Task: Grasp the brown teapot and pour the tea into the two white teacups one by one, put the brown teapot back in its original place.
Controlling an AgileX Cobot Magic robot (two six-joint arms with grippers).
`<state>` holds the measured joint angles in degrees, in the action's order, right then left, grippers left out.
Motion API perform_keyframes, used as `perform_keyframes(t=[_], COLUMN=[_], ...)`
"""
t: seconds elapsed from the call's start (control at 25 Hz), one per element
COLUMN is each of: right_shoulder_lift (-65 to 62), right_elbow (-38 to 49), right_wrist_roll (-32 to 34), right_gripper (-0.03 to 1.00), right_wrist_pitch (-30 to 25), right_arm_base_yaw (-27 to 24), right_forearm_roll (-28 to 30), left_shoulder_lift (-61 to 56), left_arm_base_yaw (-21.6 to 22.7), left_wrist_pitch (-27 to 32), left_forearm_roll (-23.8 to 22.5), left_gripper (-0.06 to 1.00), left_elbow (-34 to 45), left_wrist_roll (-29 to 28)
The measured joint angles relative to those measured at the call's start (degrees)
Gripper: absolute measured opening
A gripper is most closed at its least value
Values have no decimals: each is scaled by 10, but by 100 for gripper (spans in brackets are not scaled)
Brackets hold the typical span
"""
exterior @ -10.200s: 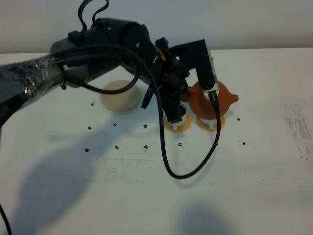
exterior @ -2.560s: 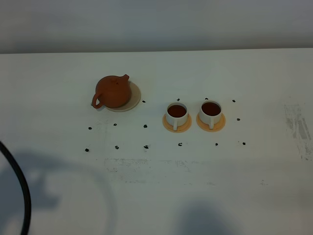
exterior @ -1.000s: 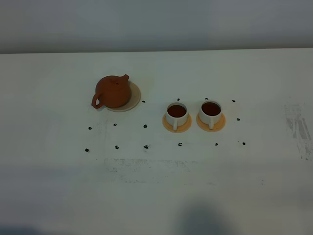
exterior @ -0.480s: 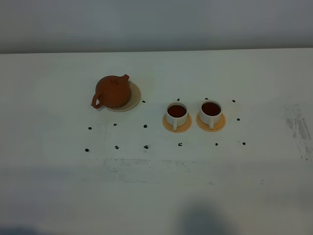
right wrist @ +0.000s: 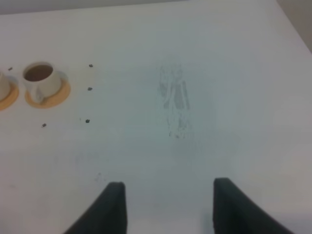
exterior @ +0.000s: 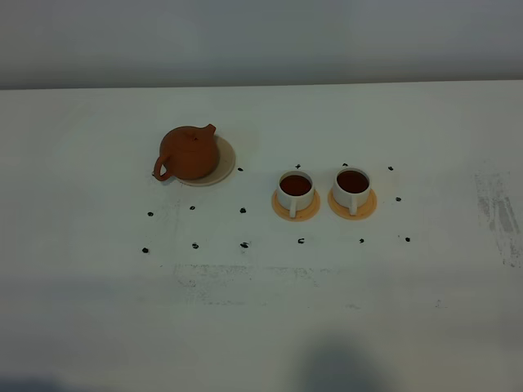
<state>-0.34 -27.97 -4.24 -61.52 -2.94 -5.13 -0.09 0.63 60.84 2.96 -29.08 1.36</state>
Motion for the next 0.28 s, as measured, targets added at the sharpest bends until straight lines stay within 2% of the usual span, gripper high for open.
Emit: perform_keyframes(t=[0.28], right_shoulder_lift=[0], right_elbow=[0], right_wrist_roll=[0], right_gripper=[43], right_wrist_pitch=[0], right_arm_base_yaw=[0], right_forearm_roll=[0], left_shoulder_lift=[0], left_arm_base_yaw=[0], left_wrist_pitch=[0], left_forearm_roll=[0], left_gripper=[45], left_elbow=[0], left_wrist_roll=[1])
